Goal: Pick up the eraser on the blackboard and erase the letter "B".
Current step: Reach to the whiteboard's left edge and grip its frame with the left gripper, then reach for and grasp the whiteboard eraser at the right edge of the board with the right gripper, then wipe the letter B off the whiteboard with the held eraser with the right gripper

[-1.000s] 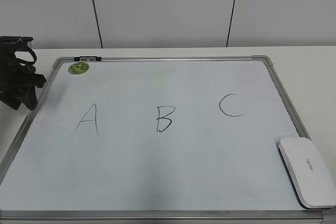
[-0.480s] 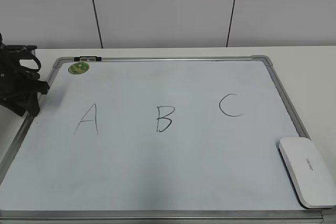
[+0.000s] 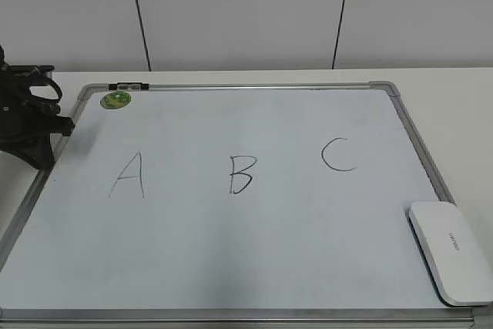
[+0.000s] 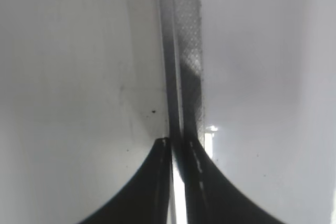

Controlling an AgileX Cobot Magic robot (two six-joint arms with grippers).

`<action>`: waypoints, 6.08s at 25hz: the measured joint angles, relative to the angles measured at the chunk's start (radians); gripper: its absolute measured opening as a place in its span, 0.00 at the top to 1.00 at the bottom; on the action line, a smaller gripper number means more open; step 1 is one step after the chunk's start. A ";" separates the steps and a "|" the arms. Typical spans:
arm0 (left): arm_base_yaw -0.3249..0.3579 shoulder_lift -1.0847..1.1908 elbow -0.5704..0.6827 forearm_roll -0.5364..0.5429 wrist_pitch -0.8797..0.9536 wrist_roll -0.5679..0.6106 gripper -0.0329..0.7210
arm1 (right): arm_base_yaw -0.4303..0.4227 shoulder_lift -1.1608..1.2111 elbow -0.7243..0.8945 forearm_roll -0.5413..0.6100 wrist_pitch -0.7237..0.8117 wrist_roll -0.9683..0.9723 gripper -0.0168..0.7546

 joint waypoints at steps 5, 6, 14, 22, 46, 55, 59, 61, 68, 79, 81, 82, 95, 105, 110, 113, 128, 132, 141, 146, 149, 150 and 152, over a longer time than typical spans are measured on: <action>0.000 0.000 0.000 0.000 0.000 -0.004 0.92 | 0.000 0.000 0.000 0.000 0.000 0.000 0.22; 0.000 0.000 0.000 0.000 0.000 -0.004 0.92 | 0.000 0.000 0.000 0.000 0.000 0.000 0.22; 0.000 0.000 0.000 0.000 0.000 -0.004 0.92 | 0.000 0.000 0.000 0.000 0.000 0.000 0.22; 0.000 0.000 0.000 0.002 0.000 -0.004 0.91 | 0.000 0.000 0.000 0.000 0.000 0.000 0.22; 0.000 0.000 0.000 0.015 -0.002 -0.004 0.87 | 0.000 0.195 -0.097 0.044 -0.016 0.000 0.22; 0.000 0.000 0.000 0.017 -0.002 -0.002 0.87 | 0.000 0.502 -0.106 0.123 -0.149 -0.007 0.22; 0.000 0.000 0.000 0.017 -0.002 -0.002 0.86 | 0.000 0.678 -0.106 0.233 -0.167 -0.087 0.21; 0.000 0.000 0.000 0.017 -0.002 -0.002 0.86 | 0.000 0.764 -0.106 0.273 -0.177 -0.128 0.19; 0.000 0.000 0.000 0.017 -0.002 -0.002 0.86 | 0.000 1.014 -0.110 0.297 -0.240 -0.187 0.19; 0.000 0.000 0.000 0.017 -0.002 -0.002 0.85 | 0.000 1.315 -0.226 0.281 -0.314 -0.198 0.19; 0.000 0.000 0.000 0.017 -0.002 -0.002 0.85 | 0.002 1.357 -0.240 0.278 -0.316 -0.198 0.19; 0.000 0.000 0.000 0.017 -0.002 -0.002 0.85 | 0.010 1.380 -0.248 0.274 -0.322 -0.198 0.19; 0.000 0.000 0.000 0.017 -0.002 -0.002 0.84 | 0.110 1.509 -0.267 0.144 -0.402 -0.024 0.19; 0.000 0.000 0.000 0.017 -0.002 -0.002 0.84 | 0.112 1.601 -0.268 0.144 -0.461 -0.022 0.19; 0.000 0.000 0.000 0.017 -0.004 -0.002 0.84 | 0.112 1.654 -0.293 0.144 -0.474 -0.022 0.19; 0.000 0.000 0.000 0.017 -0.004 -0.002 0.84 | 0.112 1.678 -0.305 0.144 -0.476 -0.020 0.19; 0.000 0.000 0.000 0.017 -0.004 0.000 0.84 | 0.114 1.694 -0.308 0.139 -0.475 -0.018 0.27; 0.000 0.000 0.000 0.017 -0.004 0.000 0.84 | 0.114 1.694 -0.308 0.139 -0.475 -0.018 0.27; 0.000 0.000 0.000 0.017 -0.004 0.000 0.84 | 0.114 1.675 -0.308 0.137 -0.460 -0.018 0.28; 0.000 0.000 0.000 0.015 -0.006 0.000 0.83 | 0.114 1.627 -0.356 0.132 -0.388 -0.018 0.28; 0.000 0.000 0.000 0.009 -0.006 0.000 0.83 | 0.117 1.606 -0.399 0.131 -0.342 -0.022 0.28; 0.000 0.000 0.000 0.009 -0.006 0.000 0.83 | 0.120 1.603 -0.415 0.129 -0.320 -0.026 0.28; 0.000 0.000 0.000 0.008 -0.006 0.001 0.83 | 0.135 1.599 -0.449 0.128 -0.284 -0.033 0.28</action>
